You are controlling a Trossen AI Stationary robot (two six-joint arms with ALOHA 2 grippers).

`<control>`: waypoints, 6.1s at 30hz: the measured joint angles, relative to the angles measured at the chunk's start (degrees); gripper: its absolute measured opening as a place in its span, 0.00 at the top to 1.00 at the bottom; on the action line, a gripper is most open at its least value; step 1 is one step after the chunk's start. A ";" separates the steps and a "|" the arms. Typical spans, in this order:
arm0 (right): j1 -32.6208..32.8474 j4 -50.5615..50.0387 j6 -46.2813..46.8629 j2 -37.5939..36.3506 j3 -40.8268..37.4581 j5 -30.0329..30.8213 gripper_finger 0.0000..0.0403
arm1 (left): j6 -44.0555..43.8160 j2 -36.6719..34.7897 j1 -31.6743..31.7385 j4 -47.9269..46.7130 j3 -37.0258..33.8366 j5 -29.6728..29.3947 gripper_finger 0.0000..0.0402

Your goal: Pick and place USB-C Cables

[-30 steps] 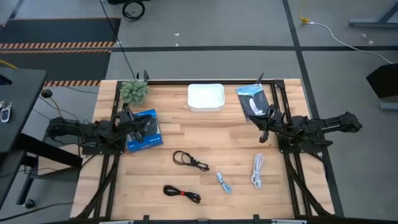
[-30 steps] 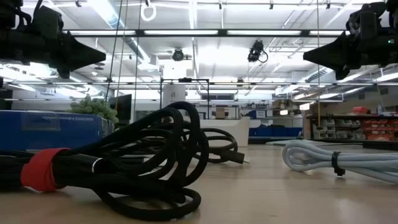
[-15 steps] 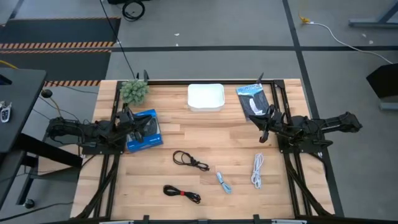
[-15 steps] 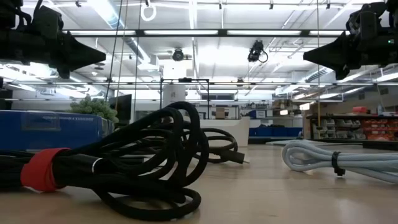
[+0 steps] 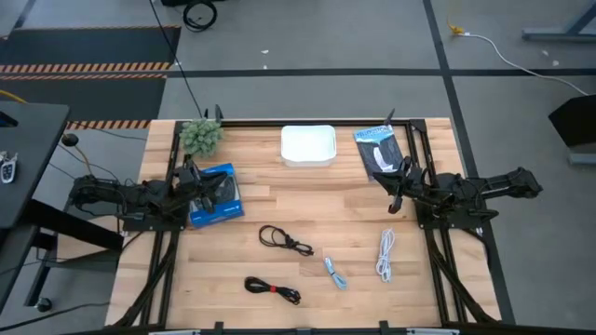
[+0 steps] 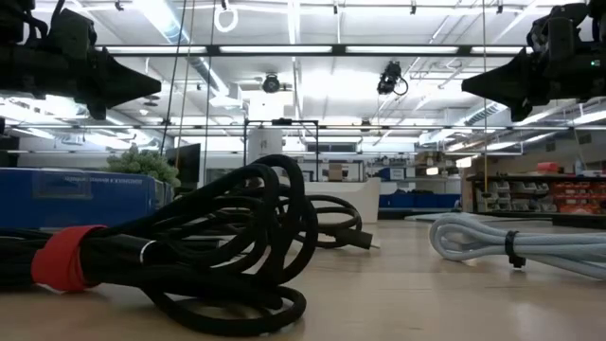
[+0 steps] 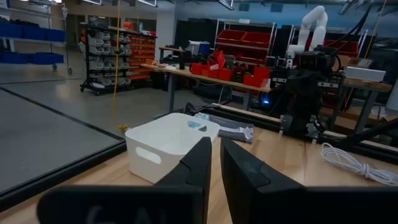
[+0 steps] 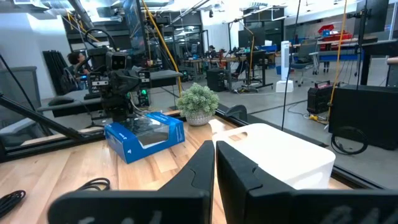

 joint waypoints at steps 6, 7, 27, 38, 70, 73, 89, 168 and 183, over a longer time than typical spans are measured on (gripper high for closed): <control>0.00 -0.01 0.00 -0.01 -0.01 0.00 0.94 | -0.02 -0.02 0.00 0.00 0.00 0.00 0.89; 0.00 0.01 0.00 0.01 0.01 0.02 0.94 | -0.02 -0.02 0.00 0.00 0.00 0.00 0.89; 0.02 -0.01 0.00 0.01 -0.01 0.02 0.94 | -0.02 -0.01 0.00 -0.01 -0.01 0.00 0.89; 0.02 -0.01 0.00 -0.01 0.01 0.02 0.94 | 0.00 -0.02 0.00 -0.02 0.00 0.00 0.89; 0.00 0.03 -10.50 0.01 0.00 0.42 0.94 | 0.00 -0.02 0.00 -0.01 -0.01 -0.01 0.89; 0.02 0.49 -5.63 0.01 0.01 0.15 0.94 | 0.00 0.00 0.00 0.00 0.00 0.00 0.89; -0.05 10.94 18.61 -0.01 0.00 8.06 0.94 | -0.02 -0.02 0.00 -0.02 -0.01 -0.01 0.89; -7.06 -62.16 -13.01 58.06 49.69 -41.20 0.22 | 0.00 -0.02 0.00 0.00 0.00 0.00 0.89; 4.36 -66.56 -30.16 70.78 49.69 -41.98 0.33 | -0.02 -0.02 0.00 -0.02 0.00 0.00 0.89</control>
